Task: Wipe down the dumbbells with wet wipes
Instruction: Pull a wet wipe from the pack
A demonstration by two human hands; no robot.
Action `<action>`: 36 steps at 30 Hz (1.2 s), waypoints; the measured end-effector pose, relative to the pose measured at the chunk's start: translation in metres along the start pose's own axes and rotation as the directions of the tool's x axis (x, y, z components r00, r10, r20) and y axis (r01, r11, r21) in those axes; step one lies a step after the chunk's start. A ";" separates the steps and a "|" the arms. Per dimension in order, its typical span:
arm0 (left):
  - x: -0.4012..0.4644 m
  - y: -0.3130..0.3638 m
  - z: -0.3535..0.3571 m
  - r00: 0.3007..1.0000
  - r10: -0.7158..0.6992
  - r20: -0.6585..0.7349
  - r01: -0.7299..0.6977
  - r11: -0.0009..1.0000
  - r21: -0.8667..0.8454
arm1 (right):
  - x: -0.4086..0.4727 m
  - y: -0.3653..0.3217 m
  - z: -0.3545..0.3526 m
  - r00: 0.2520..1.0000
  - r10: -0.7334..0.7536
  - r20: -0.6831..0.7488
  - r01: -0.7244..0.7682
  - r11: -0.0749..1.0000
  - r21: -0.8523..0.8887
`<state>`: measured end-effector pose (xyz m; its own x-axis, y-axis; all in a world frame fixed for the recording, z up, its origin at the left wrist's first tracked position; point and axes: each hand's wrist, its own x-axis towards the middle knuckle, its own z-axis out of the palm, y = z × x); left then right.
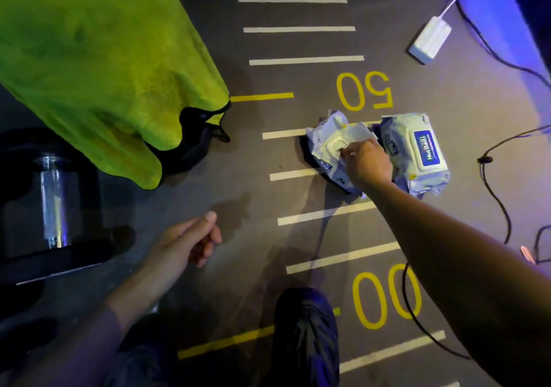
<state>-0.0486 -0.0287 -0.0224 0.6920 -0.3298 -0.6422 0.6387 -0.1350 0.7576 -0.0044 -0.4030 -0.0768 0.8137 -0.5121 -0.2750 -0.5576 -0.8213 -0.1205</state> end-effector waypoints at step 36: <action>0.006 0.007 0.002 0.999 0.035 0.012 -0.034 0.994 -0.104 | -0.005 0.015 -0.027 0.997 -0.074 0.016 0.075 0.986 -0.147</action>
<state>-0.0406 -0.0331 -0.0204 0.7099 -0.3460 -0.6135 0.6464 -0.0259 0.7625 -0.0121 -0.4192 -0.0520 0.8500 -0.4460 -0.2802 -0.4645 -0.8856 0.0006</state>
